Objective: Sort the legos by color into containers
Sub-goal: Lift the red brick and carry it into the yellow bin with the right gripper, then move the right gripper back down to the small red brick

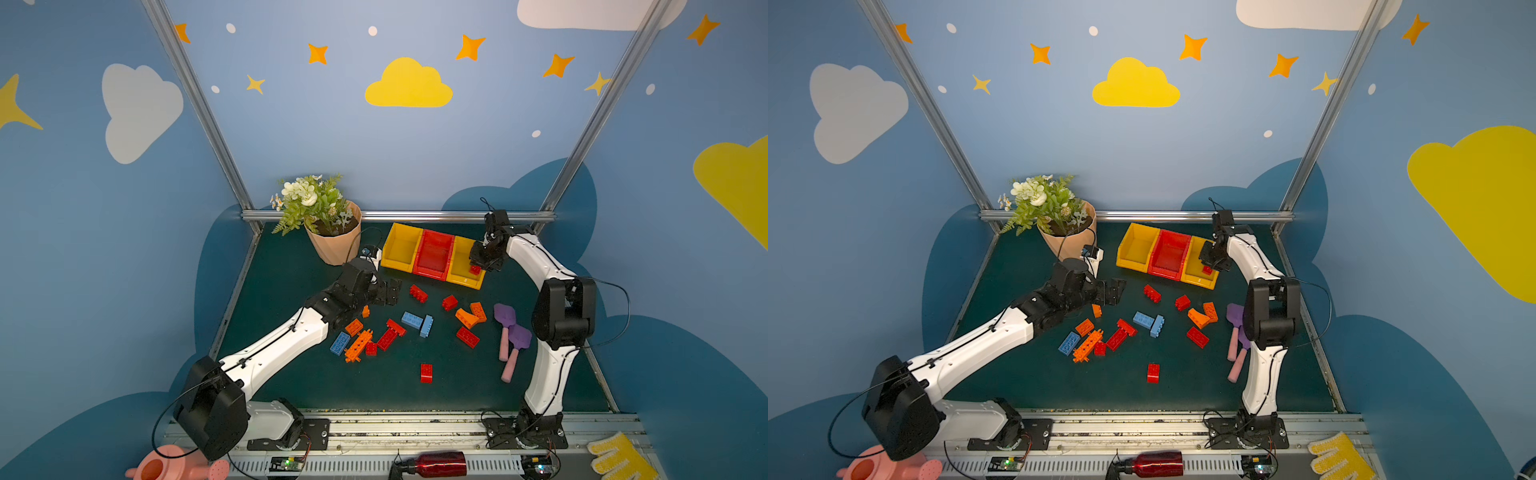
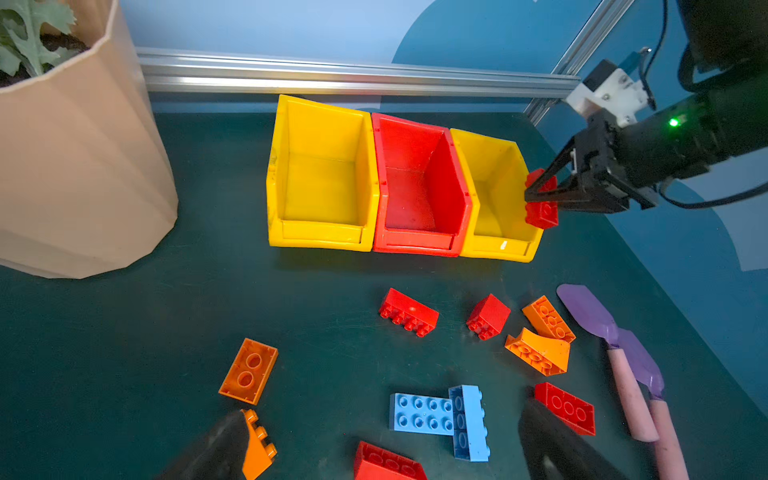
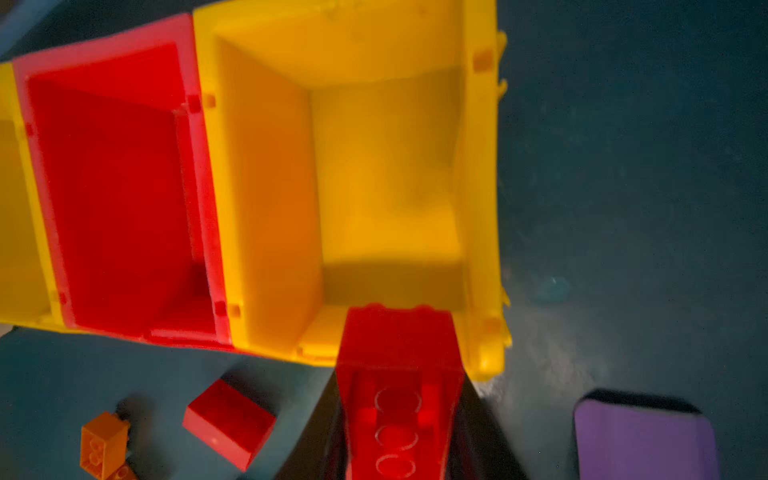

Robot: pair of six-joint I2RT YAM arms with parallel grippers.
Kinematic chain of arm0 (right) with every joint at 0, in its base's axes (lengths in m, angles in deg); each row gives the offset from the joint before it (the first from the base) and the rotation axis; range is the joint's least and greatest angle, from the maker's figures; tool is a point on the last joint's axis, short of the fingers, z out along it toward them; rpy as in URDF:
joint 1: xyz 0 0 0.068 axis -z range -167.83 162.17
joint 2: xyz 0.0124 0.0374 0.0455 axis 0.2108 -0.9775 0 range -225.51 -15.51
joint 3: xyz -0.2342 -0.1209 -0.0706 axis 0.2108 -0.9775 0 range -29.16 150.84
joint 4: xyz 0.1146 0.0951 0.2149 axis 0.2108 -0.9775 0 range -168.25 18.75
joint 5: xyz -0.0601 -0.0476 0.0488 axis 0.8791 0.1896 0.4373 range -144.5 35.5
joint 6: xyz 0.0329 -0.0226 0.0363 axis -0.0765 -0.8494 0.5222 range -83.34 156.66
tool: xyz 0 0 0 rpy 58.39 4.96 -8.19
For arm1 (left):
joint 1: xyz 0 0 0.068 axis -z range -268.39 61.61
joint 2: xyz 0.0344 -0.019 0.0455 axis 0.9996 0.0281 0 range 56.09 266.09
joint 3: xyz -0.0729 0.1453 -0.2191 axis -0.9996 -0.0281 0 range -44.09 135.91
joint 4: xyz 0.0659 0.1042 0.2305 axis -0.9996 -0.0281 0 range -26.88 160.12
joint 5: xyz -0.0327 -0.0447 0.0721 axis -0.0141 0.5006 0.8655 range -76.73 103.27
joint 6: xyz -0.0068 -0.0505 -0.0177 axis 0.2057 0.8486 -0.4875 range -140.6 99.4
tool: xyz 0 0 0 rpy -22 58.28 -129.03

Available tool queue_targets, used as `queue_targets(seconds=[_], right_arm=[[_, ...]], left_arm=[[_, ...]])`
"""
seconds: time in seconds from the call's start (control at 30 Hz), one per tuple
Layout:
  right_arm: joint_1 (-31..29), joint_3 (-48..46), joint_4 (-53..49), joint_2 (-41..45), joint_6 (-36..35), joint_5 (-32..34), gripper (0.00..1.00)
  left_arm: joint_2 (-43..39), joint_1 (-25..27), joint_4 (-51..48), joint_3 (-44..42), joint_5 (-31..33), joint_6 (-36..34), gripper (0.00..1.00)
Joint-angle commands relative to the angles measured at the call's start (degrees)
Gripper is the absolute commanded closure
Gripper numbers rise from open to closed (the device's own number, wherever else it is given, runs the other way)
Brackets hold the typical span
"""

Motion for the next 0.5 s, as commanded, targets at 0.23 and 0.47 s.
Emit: queue_targets(seconds=[0.23,0.47], right_arm=[[0.0,14.4,-4.8,-9.0,-3.5,-0.3,0.38],[-1.0,11.5,-8.2,-1.6,-3.8,-1.9,0.33]], left_arm=[[0.6,0.1,-1.7,1.8,3.3,-3.1,0.00],[1.8,0.1,0.9,1.5,1.1,-3.9,0.00]])
